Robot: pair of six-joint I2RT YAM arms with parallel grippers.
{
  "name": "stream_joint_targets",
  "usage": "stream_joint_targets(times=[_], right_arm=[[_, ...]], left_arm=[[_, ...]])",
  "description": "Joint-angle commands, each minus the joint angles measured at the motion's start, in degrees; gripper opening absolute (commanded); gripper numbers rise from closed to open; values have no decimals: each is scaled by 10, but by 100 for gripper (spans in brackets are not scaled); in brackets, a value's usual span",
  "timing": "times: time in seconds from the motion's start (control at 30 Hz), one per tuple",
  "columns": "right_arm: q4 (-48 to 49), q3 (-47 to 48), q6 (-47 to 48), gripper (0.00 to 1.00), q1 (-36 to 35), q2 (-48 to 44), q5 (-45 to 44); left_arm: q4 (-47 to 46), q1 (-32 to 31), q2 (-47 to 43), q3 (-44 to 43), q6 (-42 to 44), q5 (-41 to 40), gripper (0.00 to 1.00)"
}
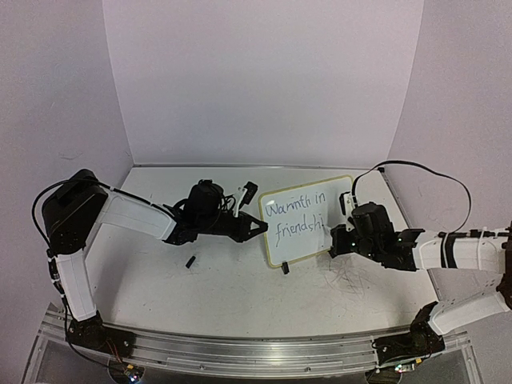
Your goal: Write a sentence on the whiteboard
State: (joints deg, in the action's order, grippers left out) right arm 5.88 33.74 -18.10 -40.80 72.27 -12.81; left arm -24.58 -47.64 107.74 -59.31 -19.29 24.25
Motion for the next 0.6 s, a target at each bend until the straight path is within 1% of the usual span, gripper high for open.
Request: stream_joint_targets(times=[0.0, 0.23, 0.57], right_arm=[[-16, 9, -4, 0, 2, 5, 5], [1, 13, -1, 0, 3, -42, -25], [18, 33, 14, 0, 7, -16, -30]], left_arm=[[89, -7, 11, 4, 32, -11, 0], [90, -7, 15, -1, 31, -9, 0], [92, -7, 13, 1, 32, -11, 0]])
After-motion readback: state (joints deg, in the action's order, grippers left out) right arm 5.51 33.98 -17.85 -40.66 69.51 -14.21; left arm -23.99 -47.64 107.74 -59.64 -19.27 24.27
